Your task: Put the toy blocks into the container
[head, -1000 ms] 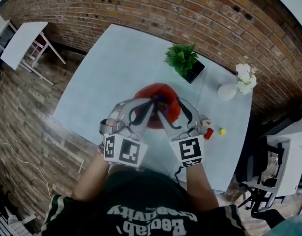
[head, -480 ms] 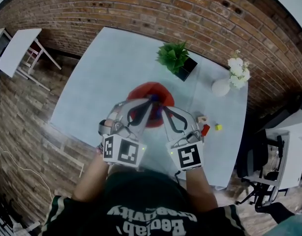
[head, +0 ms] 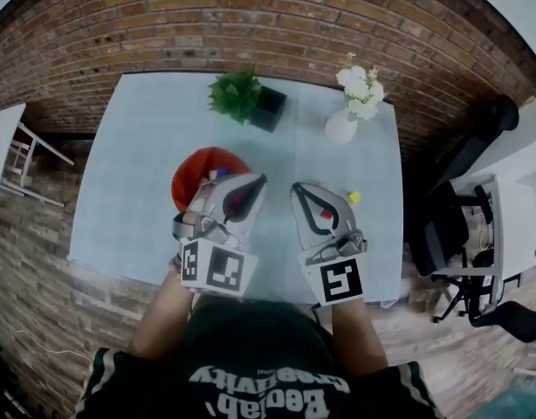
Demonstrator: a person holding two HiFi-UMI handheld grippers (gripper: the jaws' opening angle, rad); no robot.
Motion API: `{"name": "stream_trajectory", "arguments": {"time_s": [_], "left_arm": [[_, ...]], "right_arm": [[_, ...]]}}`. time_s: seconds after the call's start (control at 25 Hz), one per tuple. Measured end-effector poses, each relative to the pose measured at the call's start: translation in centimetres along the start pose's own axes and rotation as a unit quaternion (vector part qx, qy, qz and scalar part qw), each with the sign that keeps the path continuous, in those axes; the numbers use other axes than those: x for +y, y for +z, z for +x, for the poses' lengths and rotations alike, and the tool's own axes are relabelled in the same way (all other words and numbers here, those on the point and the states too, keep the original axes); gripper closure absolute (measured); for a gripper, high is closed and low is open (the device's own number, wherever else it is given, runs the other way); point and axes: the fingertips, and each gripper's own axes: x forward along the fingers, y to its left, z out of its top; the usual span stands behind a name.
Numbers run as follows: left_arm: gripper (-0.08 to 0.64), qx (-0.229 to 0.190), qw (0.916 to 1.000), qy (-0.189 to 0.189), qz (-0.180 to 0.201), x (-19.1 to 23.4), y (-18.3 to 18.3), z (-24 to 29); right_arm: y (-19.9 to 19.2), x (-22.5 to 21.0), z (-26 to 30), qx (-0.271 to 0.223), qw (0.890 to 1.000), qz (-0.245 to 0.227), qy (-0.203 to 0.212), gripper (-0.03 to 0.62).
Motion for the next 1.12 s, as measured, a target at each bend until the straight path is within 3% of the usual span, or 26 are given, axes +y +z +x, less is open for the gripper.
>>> {"name": "stream_trajectory", "arguments": {"time_s": [0.24,0.48,0.64,0.76,0.84,0.96,1.12], "left_arm": [[0.555,-0.034,0.9982,-0.048,0.011,-4.3,3.5,3.8],[0.555,-0.045,0.9959,-0.078,0.013,-7.1,4.8,5.8],[0.555,-0.045,0.9954,-0.084,0.009,-8.0,5.0,6.4],[0.555,-0.043,0.9952,-0.088,-0.001,-8.5,4.7,6.6],[0.555,-0.043,0.9950,-0.090,-0.012,-8.5,4.5,6.7],[0.555,-0.037,0.9954,-0.085,-0.024,-8.4,4.0,6.9],[0.555,-0.022,0.9961,-0.078,-0.035,-8.4,2.7,7.0]], "right_arm": [[-2.5,-4.4,-4.9,0.017,0.998,0.015,-0.065,0.586],[-4.6,-5.6,-7.0,0.049,0.996,0.009,-0.080,0.586],[-7.4,-5.9,-6.6,0.082,0.995,0.019,-0.045,0.584],[-11.8,-5.6,-5.7,0.148,0.988,-0.005,0.029,0.469],[-15.8,-4.5,-5.1,0.215,0.970,-0.043,0.104,0.429],[-22.5,-2.4,-4.7,0.313,0.919,-0.091,0.221,0.336],[-29.8,-1.4,-4.2,0.389,0.867,-0.098,0.295,0.287]]}}
